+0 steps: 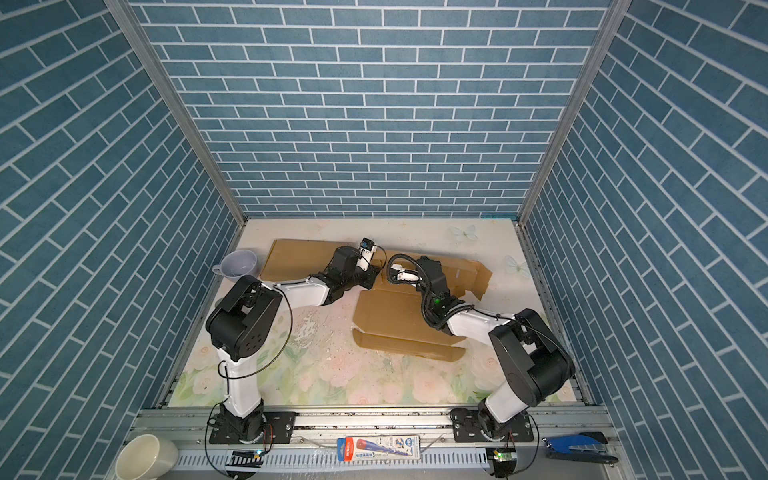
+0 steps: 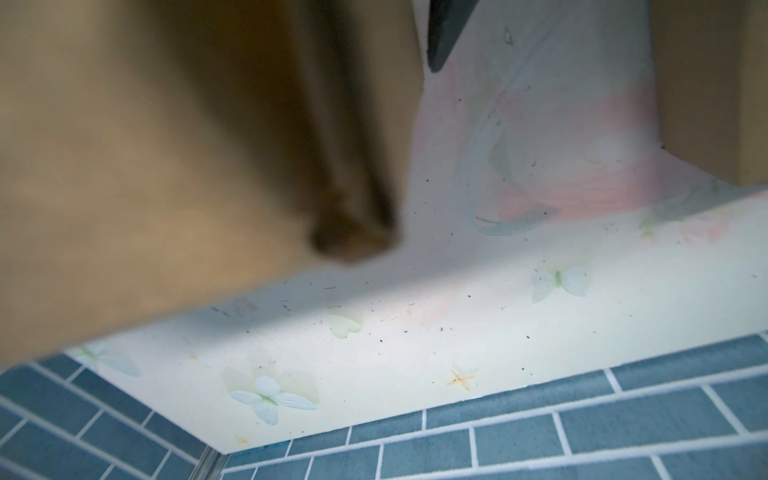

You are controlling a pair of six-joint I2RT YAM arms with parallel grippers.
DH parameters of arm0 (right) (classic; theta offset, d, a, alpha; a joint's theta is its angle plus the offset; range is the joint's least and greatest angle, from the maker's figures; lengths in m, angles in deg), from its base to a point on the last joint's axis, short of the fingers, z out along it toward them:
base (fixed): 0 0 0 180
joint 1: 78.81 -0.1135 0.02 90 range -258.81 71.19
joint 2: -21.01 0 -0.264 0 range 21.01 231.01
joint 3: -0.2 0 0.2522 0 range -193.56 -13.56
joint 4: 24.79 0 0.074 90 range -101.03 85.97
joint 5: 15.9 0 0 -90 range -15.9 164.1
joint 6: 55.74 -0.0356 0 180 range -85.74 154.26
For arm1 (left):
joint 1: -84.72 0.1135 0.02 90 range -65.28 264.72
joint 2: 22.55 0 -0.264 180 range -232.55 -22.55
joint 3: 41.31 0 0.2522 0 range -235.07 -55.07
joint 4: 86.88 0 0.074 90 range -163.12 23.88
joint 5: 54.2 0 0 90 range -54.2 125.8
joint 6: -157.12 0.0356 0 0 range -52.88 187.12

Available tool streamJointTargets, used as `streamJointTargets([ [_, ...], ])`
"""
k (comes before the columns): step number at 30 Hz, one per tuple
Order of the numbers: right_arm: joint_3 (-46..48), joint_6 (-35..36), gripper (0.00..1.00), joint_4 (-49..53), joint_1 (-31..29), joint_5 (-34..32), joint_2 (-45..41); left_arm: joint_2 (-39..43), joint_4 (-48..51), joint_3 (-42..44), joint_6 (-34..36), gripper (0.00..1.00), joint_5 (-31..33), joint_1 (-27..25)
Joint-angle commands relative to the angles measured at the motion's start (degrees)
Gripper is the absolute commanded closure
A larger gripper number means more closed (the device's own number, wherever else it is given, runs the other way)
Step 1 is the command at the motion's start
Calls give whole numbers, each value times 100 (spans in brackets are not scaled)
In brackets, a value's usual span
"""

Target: Fold the paper box

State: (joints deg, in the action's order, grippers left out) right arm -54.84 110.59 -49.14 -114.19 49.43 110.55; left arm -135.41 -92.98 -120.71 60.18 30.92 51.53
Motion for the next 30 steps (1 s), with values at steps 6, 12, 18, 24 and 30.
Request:
streamJointTargets([
  [6,-32,-1,100,110,-75,50,-10,-189,751,-472,-534,100,2055,-166],
  [12,-65,-140,100,168,-100,85,-11,-380,901,-718,-864,100,2242,-319],
  [18,-80,-197,100,207,-97,104,2,-264,769,-463,-1020,82,2084,-329],
  [24,-82,-244,100,215,-90,133,47,-35,416,52,-1203,60,1838,-329],
  [30,-99,-267,100,234,-92,146,52,-145,156,202,-1309,53,1677,-328],
])
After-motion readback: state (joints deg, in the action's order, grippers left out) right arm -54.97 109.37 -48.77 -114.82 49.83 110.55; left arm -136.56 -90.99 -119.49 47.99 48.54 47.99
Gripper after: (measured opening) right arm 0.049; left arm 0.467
